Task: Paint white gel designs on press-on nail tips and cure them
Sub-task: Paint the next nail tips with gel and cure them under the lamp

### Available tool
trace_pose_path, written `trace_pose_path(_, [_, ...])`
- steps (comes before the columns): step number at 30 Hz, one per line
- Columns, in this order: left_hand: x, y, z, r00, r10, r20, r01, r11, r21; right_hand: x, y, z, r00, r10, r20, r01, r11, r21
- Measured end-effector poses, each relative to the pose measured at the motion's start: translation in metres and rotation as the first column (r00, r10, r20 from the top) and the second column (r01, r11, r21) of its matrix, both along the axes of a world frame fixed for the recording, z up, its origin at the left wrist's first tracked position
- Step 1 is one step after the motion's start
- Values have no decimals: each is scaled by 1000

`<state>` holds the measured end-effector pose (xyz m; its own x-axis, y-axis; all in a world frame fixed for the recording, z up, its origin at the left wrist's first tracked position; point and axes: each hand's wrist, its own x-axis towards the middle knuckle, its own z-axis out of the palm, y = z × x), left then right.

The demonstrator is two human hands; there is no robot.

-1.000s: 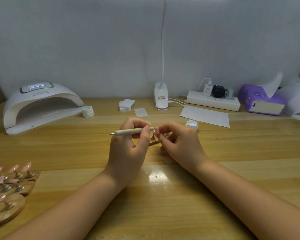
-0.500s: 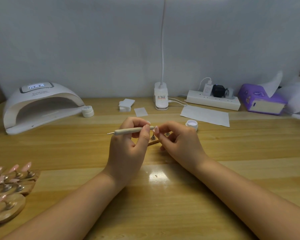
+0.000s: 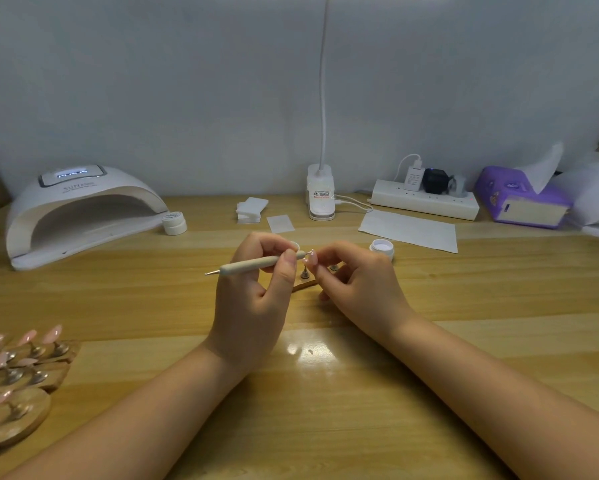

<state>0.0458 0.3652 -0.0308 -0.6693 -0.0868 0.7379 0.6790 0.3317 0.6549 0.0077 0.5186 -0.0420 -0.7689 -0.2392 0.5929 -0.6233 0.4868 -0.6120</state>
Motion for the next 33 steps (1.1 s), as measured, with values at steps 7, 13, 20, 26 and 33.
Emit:
trace_pose_path(7, [-1, 0, -2, 999, -6, 33, 7, 999, -37, 1, 0, 1, 1000, -2, 9, 2, 1000, -7])
trace_pose_path(13, [-1, 0, -3, 999, 6, 45, -4, 999, -41, 2, -1, 2, 1000, -4, 14, 4, 1000, -14])
trace_pose_path(20, [-1, 0, -2, 999, 14, 48, -11, 999, -50, 1, -1, 1, 1000, -2, 10, 2, 1000, -9])
trace_pose_path(26, [-1, 0, -2, 999, 14, 50, -12, 999, -51, 2, -1, 1, 1000, -5, -1, 5, 1000, -4])
trace_pose_path(33, [-1, 0, -3, 998, 5, 58, -3, 999, -46, 1, 0, 0, 1000, -10, -5, 10, 1000, -1])
